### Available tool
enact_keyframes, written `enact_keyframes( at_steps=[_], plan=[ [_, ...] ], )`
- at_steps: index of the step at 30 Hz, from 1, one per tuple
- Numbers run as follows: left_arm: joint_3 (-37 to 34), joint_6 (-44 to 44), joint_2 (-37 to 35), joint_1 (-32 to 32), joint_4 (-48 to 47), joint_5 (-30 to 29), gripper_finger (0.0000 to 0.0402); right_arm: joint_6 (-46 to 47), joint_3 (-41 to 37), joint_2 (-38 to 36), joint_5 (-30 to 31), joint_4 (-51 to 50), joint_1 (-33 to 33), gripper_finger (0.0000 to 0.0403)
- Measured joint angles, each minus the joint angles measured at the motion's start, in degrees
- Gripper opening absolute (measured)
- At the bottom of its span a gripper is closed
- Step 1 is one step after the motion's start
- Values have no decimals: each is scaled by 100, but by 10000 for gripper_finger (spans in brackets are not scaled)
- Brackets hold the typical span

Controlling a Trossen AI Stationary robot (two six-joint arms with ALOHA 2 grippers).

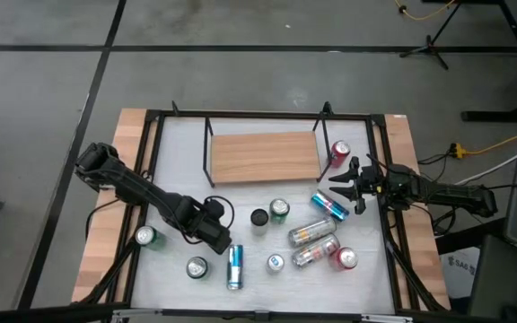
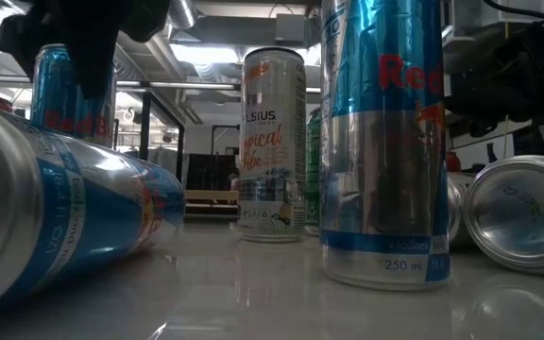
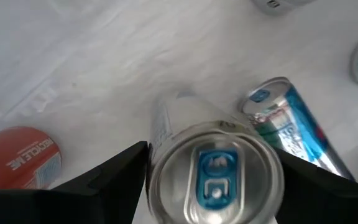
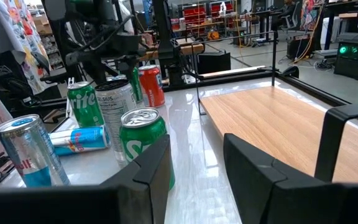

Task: Sort soda cans
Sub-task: Put the blue soda can on the shelf

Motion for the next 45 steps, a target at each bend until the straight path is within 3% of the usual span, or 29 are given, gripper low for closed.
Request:
enact_keyframes(
  at_steps=[4, 10, 14, 22, 34, 45],
  plan=[
    [0, 150, 106, 0, 4, -23, 278, 1, -1, 0, 0, -2, 0, 138],
    [0, 298, 95, 54, 8, -102, 223, 0, 0, 0, 0, -2, 0, 138],
    [4, 549, 88, 157, 5, 22, 218, 2, -1, 0, 0, -1, 0, 138],
    [609, 2087, 95, 700, -142, 116, 218, 1, -2, 0, 0, 0, 0, 138],
    [1637, 4938, 92, 2186, -700, 99, 218, 1, -2, 0, 0, 1, 0, 138],
    [1882, 7085, 86, 4013, -699, -79, 218, 0, -2, 0, 1, 1, 0, 138]
  ],
)
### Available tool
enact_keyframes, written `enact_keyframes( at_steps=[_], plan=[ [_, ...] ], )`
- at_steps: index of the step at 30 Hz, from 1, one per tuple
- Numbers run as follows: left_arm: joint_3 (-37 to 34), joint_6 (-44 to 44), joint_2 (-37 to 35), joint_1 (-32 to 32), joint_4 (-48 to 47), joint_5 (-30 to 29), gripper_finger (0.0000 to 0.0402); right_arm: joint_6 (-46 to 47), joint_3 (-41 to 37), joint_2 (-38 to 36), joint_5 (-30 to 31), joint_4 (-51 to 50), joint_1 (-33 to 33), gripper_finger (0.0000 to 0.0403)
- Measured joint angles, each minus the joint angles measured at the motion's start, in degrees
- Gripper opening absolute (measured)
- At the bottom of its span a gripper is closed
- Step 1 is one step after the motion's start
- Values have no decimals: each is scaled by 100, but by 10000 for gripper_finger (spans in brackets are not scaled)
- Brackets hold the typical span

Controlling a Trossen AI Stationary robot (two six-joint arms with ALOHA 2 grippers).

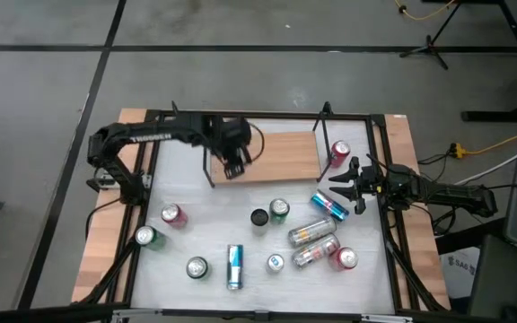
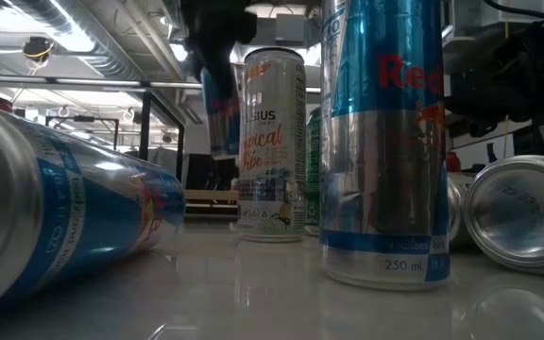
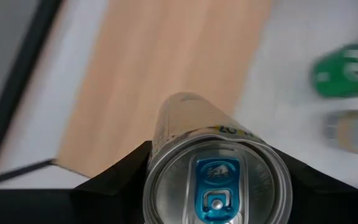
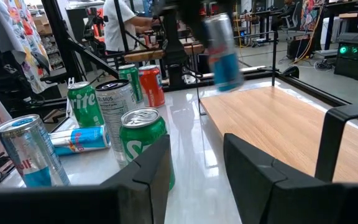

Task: Sort soda cans
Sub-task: Put the blue soda can on the shelf

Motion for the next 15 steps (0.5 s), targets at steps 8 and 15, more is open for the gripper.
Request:
enact_keyframes(
  at_steps=[8, 15],
  plan=[
    [0, 1005, 0, 1143, 2, 2, 223, 1, 0, 0, -1, -1, 0, 138],
    [0, 1427, 0, 1770, 2, 267, 226, 0, 1, 0, -1, -1, 0, 138]
  ],
)
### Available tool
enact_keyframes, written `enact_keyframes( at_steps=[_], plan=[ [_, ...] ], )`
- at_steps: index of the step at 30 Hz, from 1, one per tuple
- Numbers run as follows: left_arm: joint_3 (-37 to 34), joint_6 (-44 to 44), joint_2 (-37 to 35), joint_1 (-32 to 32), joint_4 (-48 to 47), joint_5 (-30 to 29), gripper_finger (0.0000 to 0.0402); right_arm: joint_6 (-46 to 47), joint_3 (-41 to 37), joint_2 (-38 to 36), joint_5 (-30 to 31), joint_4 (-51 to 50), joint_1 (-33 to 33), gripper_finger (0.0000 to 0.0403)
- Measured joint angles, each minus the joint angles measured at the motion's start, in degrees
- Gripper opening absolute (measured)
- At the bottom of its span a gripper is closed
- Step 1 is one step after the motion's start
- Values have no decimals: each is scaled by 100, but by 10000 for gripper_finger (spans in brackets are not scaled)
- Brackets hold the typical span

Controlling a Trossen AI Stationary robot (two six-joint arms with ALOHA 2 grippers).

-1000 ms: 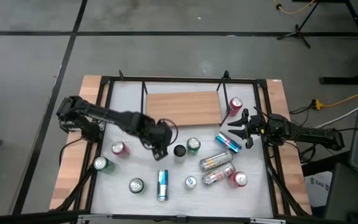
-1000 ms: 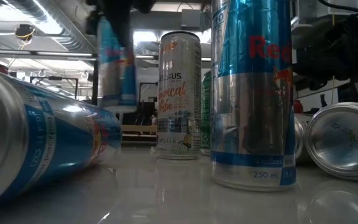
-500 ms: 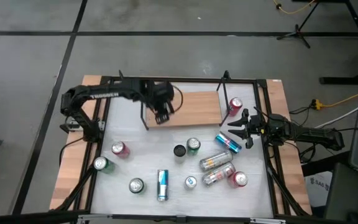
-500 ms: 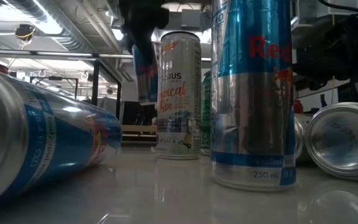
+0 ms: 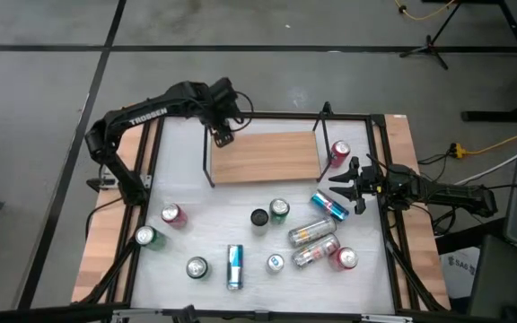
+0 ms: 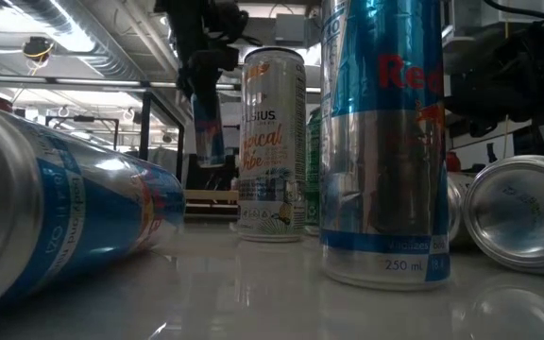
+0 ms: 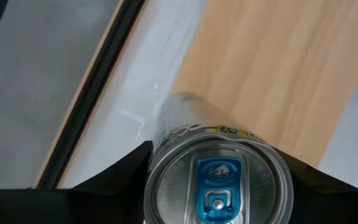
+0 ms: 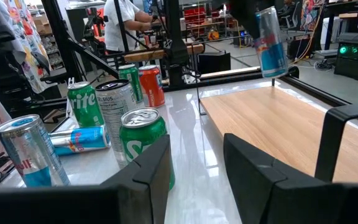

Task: Sort soda cans
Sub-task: Put the blue soda can on the shelf

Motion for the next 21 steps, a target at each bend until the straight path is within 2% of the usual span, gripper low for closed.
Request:
enact_keyframes(
  at_steps=[5, 10, 21],
  plan=[
    [0, 189, 0, 245, -2, 28, 227, 0, 0, 0, 0, 0, 0, 138],
    [-32, 193, 2, 402, 21, 309, 227, 0, 0, 0, 0, 0, 0, 138],
    [-548, 163, 9, 467, 84, 309, 228, 0, -1, 1, 0, 0, 0, 138]
  ],
)
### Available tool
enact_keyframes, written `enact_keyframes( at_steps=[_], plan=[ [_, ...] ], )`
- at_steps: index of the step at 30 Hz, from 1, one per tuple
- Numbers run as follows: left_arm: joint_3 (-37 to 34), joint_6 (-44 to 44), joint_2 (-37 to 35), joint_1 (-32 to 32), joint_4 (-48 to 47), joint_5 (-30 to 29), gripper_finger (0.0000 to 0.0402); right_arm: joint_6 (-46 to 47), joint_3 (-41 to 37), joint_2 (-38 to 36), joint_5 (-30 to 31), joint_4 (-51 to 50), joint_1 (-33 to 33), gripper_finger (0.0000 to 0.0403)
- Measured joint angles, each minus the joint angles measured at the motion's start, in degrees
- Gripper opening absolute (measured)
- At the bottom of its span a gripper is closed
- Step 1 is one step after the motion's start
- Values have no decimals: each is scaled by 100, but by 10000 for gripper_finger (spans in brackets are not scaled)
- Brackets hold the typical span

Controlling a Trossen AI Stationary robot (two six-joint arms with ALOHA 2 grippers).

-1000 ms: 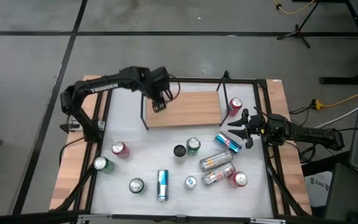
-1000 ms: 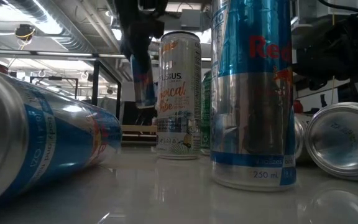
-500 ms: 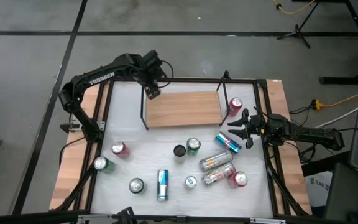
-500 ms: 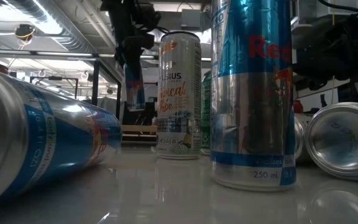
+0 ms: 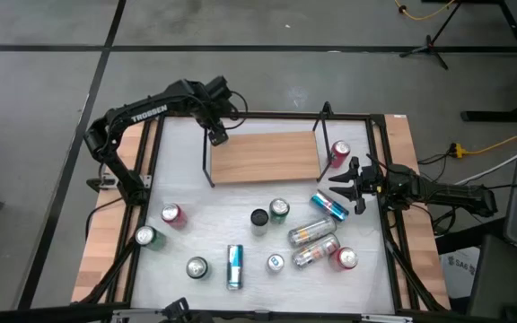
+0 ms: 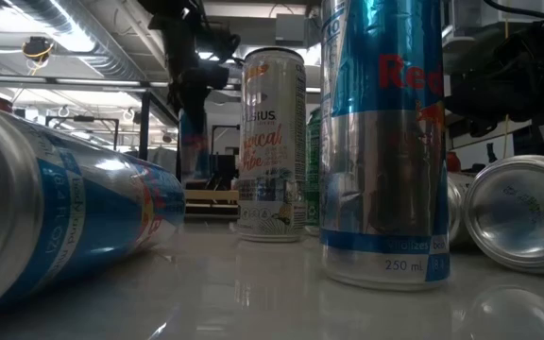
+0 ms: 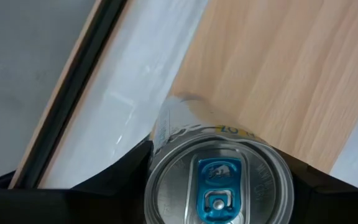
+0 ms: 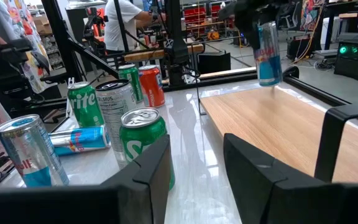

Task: Sort soda cans
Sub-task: Put the blue soda can on the shelf

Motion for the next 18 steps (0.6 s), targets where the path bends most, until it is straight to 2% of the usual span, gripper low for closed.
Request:
enact_keyframes(
  at_steps=[18],
  plan=[
    [-388, 24, -9, -46, 364, -34, 228, 0, 1, 1, 2, 0, 0, 138]
  ],
)
